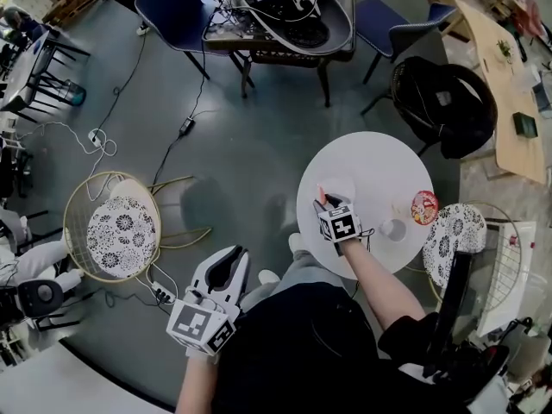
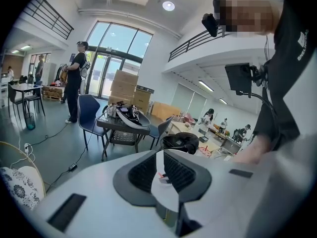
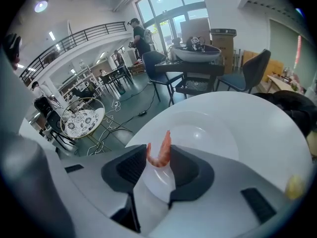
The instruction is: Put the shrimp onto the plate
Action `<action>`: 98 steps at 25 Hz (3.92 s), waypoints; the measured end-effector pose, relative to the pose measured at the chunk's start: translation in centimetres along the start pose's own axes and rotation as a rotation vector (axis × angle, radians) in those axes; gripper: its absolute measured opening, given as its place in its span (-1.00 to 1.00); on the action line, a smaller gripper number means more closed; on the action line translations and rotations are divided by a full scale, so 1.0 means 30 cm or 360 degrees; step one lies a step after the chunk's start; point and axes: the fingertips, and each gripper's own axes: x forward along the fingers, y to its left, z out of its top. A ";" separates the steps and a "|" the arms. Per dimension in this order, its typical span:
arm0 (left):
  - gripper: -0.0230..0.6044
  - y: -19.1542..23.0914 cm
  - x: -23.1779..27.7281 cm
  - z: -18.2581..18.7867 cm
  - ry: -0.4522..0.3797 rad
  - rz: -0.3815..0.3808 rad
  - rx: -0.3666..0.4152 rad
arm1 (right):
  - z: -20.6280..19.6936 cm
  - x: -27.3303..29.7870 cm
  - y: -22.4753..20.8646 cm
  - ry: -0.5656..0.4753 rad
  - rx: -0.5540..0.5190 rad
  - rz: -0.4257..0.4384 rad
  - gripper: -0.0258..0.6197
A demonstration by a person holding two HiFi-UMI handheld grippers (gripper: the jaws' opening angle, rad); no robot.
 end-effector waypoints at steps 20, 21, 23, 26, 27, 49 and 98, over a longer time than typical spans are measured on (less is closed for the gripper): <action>-0.84 0.023 -0.033 -0.029 -0.0009 0.0005 -0.0028 | -0.015 -0.002 -0.014 0.0034 -0.0049 -0.0040 -0.37; -0.84 0.022 -0.034 -0.029 -0.0011 0.0003 -0.0027 | -0.010 -0.008 -0.018 0.0026 -0.0050 -0.0049 -0.36; -0.84 0.023 -0.038 -0.028 -0.0017 0.0002 -0.0025 | -0.001 -0.023 -0.021 0.0009 -0.0049 -0.0058 -0.35; -0.84 0.022 -0.047 -0.023 -0.0037 -0.0002 -0.0018 | 0.016 -0.056 -0.021 -0.0028 -0.0038 -0.0064 -0.35; -0.84 0.021 -0.051 -0.020 -0.0044 -0.0002 -0.0014 | 0.023 -0.069 -0.020 -0.0044 -0.0033 -0.0066 -0.35; -0.84 0.035 -0.161 0.040 -0.0298 -0.0096 -0.0044 | 0.314 -0.503 0.359 -0.0474 -0.0137 0.0127 -0.41; -0.90 0.164 -0.772 0.094 -0.0828 0.0091 0.0027 | 0.597 -0.982 1.441 -0.1048 -0.0686 0.1051 -0.83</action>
